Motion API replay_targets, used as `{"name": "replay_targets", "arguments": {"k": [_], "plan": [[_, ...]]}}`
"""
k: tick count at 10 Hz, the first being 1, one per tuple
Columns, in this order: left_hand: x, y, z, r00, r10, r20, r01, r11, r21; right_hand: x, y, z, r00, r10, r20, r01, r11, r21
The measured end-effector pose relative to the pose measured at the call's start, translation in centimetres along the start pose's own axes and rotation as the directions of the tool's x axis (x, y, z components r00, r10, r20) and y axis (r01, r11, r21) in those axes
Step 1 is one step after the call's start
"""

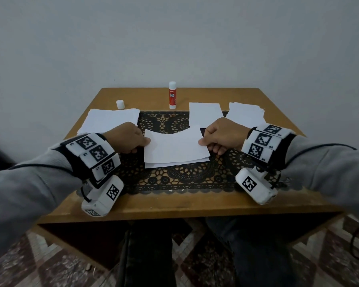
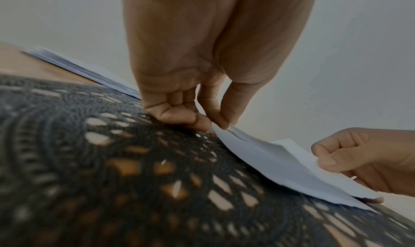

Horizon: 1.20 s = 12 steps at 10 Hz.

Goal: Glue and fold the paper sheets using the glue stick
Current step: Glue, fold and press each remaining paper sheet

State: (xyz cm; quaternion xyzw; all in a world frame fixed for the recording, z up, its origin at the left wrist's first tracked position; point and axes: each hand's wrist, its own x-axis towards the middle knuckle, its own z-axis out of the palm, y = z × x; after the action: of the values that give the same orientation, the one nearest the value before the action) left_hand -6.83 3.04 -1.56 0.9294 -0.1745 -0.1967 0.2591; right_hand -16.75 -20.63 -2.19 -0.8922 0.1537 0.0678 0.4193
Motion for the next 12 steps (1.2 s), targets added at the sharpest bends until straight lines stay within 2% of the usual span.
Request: {"name": "replay_targets", "arguments": {"k": [3, 12], "plan": [[0.19, -0.19, -0.1, 0.998, 0.05, 0.038, -0.054, 0.995, 0.088, 0.05, 0.39, -0.03, 0.999, -0.03, 0.016, 0.03, 1.0, -0.007], [0.35, -0.54, -0.11, 0.995, 0.084, 0.053, -0.09, 0.988, 0.129, -0.02, 0.16, 0.06, 0.999, -0.039, 0.011, 0.04, 0.992, -0.119]]}}
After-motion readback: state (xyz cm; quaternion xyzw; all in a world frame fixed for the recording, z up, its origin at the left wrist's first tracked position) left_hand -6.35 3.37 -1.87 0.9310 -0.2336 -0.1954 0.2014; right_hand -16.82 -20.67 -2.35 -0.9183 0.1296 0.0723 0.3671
